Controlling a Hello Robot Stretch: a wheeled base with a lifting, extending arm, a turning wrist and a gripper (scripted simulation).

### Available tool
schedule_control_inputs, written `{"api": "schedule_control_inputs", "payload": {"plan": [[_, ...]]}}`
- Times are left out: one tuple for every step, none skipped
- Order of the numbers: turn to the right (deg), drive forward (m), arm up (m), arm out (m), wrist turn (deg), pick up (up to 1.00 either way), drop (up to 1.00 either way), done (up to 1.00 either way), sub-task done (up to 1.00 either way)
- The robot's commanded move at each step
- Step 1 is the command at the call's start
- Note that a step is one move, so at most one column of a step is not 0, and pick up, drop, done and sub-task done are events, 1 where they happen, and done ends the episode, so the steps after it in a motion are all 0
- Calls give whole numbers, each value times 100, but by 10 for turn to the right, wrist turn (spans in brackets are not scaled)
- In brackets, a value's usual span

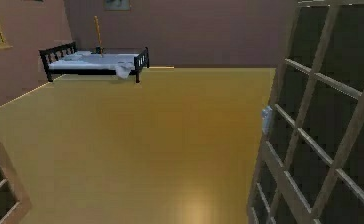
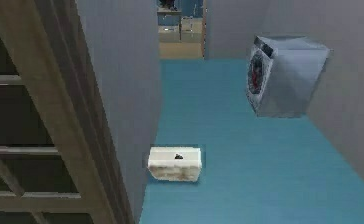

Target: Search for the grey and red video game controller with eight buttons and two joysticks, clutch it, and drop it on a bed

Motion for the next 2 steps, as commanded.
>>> {"api": "schedule_control_inputs", "payload": {"plan": [[0, 100, 0, 0, 0, 0, 0, 0, 0], [30, 0, 0, 0, 0, 0, 0, 0, 0]]}}
